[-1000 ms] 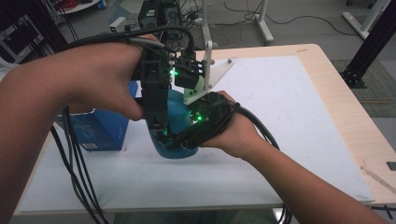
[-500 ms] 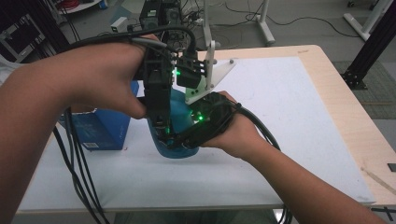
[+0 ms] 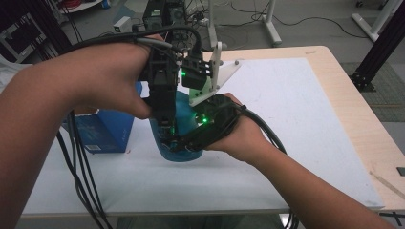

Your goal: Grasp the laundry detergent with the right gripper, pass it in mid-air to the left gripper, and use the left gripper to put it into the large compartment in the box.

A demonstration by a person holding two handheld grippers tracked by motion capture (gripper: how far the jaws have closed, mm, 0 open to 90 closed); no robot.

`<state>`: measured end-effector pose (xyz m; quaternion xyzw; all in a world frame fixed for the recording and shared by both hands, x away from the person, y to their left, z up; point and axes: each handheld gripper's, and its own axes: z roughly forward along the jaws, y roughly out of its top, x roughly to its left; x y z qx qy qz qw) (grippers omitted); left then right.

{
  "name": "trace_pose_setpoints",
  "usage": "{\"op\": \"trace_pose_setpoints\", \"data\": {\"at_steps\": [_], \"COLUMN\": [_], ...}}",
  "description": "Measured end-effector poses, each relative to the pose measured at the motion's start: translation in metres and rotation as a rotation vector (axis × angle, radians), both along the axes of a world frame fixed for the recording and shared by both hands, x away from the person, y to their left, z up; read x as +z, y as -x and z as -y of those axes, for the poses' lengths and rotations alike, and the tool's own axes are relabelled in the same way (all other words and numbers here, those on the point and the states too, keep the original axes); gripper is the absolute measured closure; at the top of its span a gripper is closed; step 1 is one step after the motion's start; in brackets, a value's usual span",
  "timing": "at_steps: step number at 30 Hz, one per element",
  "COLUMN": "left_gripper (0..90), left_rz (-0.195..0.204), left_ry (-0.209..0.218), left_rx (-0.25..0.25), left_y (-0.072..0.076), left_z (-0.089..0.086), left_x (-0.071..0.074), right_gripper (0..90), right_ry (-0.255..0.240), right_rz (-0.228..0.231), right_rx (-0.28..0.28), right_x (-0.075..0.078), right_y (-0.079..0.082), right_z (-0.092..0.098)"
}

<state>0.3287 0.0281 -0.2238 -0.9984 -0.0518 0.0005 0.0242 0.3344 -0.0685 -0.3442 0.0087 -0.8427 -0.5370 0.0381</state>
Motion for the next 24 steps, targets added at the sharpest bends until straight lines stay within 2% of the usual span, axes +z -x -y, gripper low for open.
{"op": "trace_pose_setpoints", "data": {"at_steps": [10,12,18,22,24], "left_gripper": [39.6,39.7,39.7,39.7,39.7], "left_rz": [0.007,-0.007,-0.016,-0.018,-0.023], "left_ry": [0.012,0.018,0.020,0.024,0.023], "left_rx": [-0.011,0.002,-0.002,0.008,0.022], "left_y": [-0.0010,-0.0017,-0.0029,-0.0032,-0.0039], "left_z": [0.0002,-0.0004,-0.0006,-0.0020,-0.0038], "left_x": [0.0012,0.0013,0.0018,0.0032,0.0046], "right_gripper": [46.5,46.3,45.4,42.6,36.6], "right_ry": [-0.005,-0.004,-0.008,-0.010,-0.014], "right_rz": [-0.002,-0.006,-0.014,-0.008,-0.007], "right_rx": [-0.001,0.003,0.013,0.016,0.003], "right_x": [0.0004,0.0006,0.0004,0.0008,0.0015], "right_y": [-0.0009,-0.0017,-0.0019,-0.0018,-0.0019], "right_z": [0.0015,0.0027,0.0030,0.0047,0.0083]}}
